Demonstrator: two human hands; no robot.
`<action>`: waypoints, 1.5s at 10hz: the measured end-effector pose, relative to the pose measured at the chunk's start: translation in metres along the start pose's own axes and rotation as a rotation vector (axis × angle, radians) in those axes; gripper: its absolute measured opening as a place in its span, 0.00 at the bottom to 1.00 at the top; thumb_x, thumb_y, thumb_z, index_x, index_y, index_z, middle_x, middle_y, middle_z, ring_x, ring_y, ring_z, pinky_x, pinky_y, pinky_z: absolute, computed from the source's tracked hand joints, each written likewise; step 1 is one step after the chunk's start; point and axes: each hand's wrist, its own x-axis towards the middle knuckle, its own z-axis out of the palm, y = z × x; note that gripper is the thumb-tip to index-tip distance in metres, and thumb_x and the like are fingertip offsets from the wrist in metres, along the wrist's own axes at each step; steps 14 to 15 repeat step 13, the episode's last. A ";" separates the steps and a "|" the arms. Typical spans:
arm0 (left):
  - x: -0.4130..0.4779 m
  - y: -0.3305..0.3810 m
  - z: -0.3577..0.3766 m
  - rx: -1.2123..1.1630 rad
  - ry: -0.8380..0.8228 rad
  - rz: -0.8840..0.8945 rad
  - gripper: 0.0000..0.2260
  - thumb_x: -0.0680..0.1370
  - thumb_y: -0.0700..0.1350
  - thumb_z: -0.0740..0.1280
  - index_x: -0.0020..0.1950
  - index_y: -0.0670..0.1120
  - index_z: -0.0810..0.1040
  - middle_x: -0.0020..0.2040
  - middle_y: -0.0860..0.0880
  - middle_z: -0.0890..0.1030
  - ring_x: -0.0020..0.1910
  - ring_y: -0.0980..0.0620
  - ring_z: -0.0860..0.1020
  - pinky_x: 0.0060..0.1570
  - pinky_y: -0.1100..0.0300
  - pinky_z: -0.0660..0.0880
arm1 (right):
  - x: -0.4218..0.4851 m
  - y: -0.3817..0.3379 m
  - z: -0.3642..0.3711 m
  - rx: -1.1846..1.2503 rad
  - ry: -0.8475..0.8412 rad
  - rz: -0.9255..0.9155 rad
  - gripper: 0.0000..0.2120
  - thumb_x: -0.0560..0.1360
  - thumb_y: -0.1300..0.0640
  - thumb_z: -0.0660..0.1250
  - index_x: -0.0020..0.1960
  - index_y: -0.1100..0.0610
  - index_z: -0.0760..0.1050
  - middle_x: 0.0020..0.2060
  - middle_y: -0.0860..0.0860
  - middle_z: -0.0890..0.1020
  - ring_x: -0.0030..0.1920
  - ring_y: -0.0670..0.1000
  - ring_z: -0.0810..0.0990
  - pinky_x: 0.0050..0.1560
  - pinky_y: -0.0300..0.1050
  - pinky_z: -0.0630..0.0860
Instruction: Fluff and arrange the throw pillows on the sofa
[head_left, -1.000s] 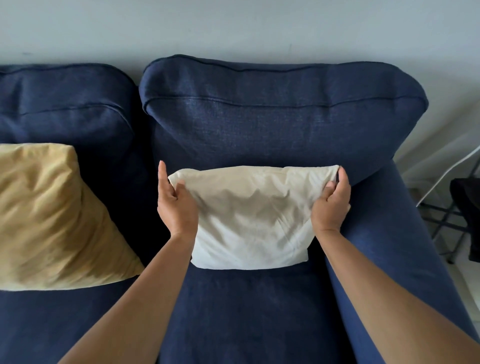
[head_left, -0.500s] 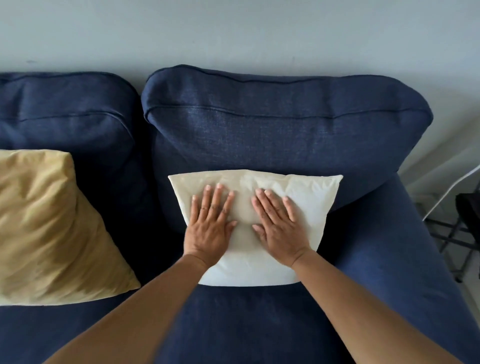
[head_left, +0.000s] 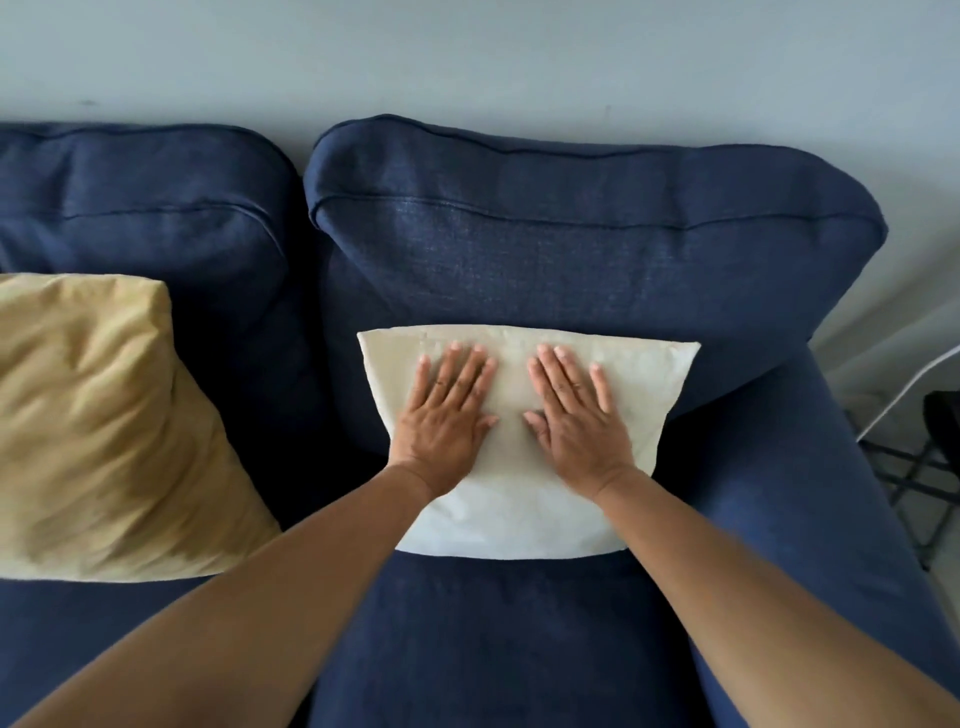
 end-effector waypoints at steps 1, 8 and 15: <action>-0.002 -0.033 0.008 0.087 -0.091 -0.163 0.30 0.82 0.59 0.38 0.80 0.47 0.35 0.82 0.48 0.39 0.78 0.45 0.32 0.75 0.42 0.32 | -0.004 0.029 0.006 -0.033 -0.103 0.163 0.31 0.82 0.43 0.39 0.81 0.56 0.44 0.80 0.51 0.45 0.80 0.52 0.42 0.77 0.58 0.40; -0.056 0.002 0.021 0.073 -0.084 -0.074 0.33 0.83 0.59 0.43 0.81 0.40 0.42 0.82 0.43 0.41 0.80 0.43 0.40 0.77 0.41 0.42 | -0.080 0.036 0.024 -0.001 -0.211 0.312 0.31 0.82 0.45 0.41 0.80 0.59 0.44 0.80 0.53 0.42 0.80 0.52 0.41 0.77 0.59 0.44; -0.025 -0.012 -0.071 0.095 -0.339 -0.322 0.34 0.82 0.63 0.40 0.79 0.43 0.33 0.81 0.44 0.36 0.78 0.43 0.32 0.73 0.37 0.32 | -0.009 0.014 -0.066 0.076 -0.500 0.420 0.30 0.83 0.45 0.42 0.79 0.53 0.33 0.79 0.53 0.34 0.79 0.55 0.34 0.76 0.61 0.40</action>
